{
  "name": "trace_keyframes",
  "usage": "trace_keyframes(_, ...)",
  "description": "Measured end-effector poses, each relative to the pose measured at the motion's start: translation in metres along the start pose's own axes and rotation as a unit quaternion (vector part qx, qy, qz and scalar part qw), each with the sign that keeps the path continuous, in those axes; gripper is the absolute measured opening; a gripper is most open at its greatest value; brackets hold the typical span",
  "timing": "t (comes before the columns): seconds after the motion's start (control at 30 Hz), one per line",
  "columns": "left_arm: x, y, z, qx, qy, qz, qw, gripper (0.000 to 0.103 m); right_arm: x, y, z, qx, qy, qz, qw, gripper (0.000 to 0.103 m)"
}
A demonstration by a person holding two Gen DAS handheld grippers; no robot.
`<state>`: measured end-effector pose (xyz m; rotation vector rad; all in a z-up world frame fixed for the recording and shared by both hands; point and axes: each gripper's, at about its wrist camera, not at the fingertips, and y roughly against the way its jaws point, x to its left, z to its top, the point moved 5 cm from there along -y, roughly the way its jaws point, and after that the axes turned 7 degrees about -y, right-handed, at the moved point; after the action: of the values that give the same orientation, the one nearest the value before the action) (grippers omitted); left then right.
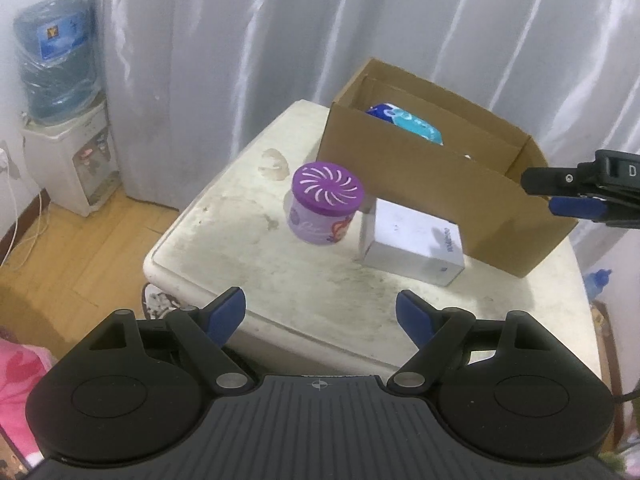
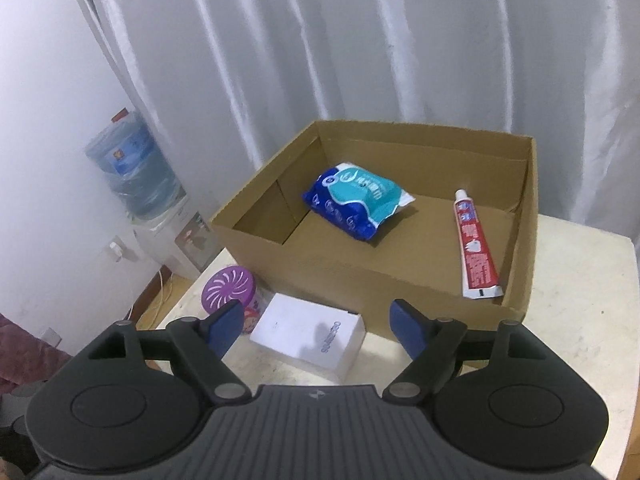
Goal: Organize objects
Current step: 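Withdraw the right gripper from the box toward the purple jar, then close the right gripper on the purple air-freshener jar lid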
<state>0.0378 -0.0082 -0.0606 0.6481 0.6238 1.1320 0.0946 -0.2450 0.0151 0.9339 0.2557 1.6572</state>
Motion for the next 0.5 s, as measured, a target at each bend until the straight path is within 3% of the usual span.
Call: trace_keyframes(0.5,0.01,-0.023,0.003,0.008,-0.012,0.02,0.9997,0.083,0.014,-0.027,-0.005,0.035,-0.005,0.025,0.999,0.083)
